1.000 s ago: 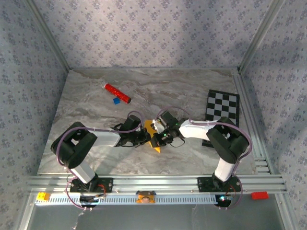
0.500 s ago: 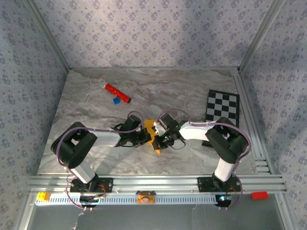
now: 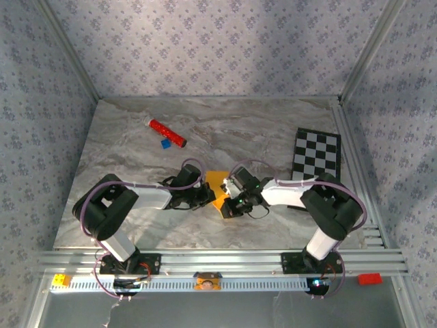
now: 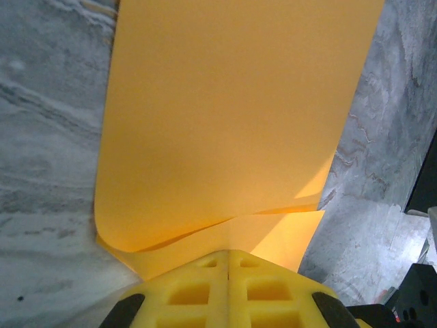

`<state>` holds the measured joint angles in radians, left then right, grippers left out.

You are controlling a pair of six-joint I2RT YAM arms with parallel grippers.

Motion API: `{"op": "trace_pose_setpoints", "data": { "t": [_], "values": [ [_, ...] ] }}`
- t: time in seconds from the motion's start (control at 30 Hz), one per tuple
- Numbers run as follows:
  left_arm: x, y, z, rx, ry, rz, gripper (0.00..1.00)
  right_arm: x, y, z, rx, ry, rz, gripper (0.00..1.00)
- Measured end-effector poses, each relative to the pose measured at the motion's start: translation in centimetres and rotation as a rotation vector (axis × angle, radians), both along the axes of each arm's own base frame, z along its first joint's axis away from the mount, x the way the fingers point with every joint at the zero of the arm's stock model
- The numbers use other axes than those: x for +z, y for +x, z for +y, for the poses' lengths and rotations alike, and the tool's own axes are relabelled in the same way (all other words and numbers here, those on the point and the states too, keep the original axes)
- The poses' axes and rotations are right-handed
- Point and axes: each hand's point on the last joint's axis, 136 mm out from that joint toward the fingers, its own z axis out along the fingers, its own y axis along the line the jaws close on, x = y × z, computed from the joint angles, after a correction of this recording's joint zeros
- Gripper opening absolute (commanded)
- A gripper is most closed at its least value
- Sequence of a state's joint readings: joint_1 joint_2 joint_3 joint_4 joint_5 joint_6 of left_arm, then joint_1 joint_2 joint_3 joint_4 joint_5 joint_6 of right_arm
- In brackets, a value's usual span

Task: Fold a paper plane with a square sheet of paper (pick it up from the middle)
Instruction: Third fold the triangle at the center of the table.

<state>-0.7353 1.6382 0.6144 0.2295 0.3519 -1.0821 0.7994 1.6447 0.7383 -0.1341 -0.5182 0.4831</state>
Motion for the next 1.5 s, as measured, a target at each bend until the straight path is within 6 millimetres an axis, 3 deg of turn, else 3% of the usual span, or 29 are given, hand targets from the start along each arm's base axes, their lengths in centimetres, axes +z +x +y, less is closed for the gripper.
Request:
{"op": "trace_pose_setpoints", "data": {
  "t": [0.37,0.6,1.07,1.23,1.5],
  "values": [
    [0.1,0.0,-0.1,0.008,-0.003,0.004,0.00,0.7,-1.6,-1.8,-0.027,-0.002,0.018,0.07],
    [0.1,0.0,-0.2,0.072,0.015,-0.006,0.00,3.7,0.9,-1.7,-0.118,0.052,-0.018,0.06],
    [0.2,-0.3,-0.2,0.129,0.054,-0.040,0.01,1.2,3.2,-0.2,-0.207,0.022,0.076,0.06],
    [0.2,-0.2,-0.1,0.126,0.058,-0.045,0.01,0.3,2.9,-0.5,-0.213,0.000,0.097,0.04],
    [0.5,-0.4,0.2,0.092,0.085,-0.067,0.11,-0.1,2.8,-0.9,-0.219,0.002,0.106,0.01]
  ]
}}
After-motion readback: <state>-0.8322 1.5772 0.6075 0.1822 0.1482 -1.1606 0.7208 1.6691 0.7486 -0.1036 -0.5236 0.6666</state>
